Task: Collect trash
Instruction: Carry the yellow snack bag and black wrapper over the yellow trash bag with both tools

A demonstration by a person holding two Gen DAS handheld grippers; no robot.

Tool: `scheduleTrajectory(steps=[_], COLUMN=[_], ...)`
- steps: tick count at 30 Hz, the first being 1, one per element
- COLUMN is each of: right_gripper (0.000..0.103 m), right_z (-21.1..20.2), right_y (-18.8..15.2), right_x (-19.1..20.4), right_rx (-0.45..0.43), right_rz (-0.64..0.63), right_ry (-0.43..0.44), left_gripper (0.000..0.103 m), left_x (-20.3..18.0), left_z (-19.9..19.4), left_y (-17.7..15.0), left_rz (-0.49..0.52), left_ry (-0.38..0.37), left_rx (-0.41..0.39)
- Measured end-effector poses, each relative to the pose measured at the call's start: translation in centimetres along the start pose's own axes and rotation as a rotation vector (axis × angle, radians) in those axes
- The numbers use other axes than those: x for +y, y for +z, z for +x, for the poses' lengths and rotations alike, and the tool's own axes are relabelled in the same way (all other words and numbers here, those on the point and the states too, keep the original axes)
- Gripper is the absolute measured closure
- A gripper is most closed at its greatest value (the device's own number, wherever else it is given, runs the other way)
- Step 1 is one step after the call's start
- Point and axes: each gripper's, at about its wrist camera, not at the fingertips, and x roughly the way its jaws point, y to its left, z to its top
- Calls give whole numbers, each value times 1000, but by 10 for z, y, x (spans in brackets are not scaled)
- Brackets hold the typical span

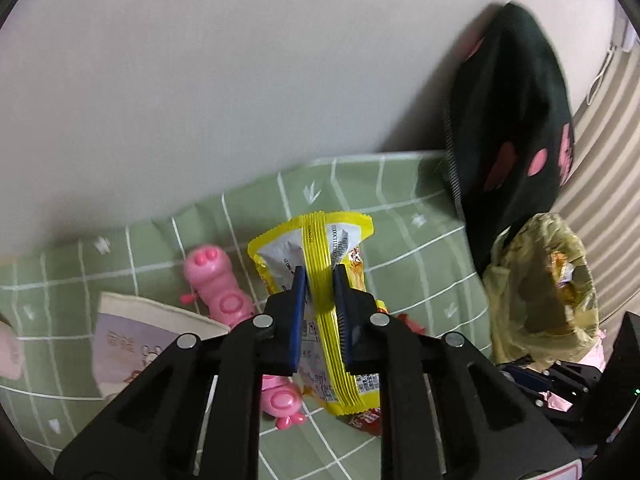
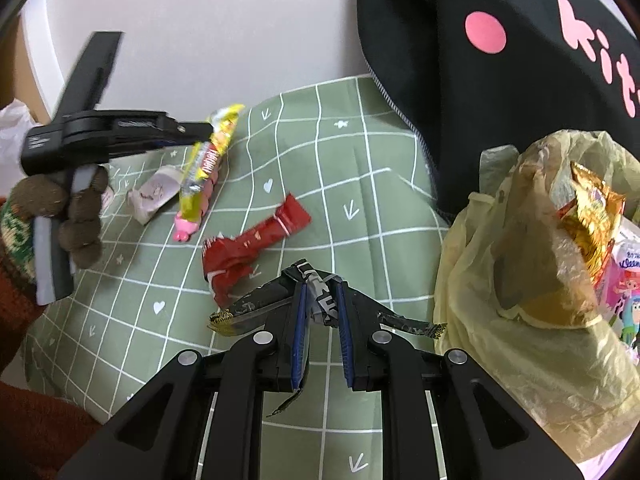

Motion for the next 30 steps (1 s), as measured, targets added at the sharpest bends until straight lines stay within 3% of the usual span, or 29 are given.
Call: scheduleTrajectory(steps=[6, 13, 22, 30], right_gripper=[88, 88, 88, 88], right_z=[-12, -51, -119, -172], right_y=[14, 35, 60, 46], right_x=[0, -16, -60, -110], right_rx=[-56, -161, -328, -399], right_rz=[-22, -37, 5, 109], right_ry=[-25, -119, -287, -414], left_gripper=[89, 89, 89, 88], left_x=[-17, -41, -111, -185], left_z=[-39, -64, -80, -82], left_y=[14, 37, 68, 73], left_rz=[58, 60, 159, 288], left_ry=[-10, -87, -196, -321], left_rx=[-86, -165, -258, -280])
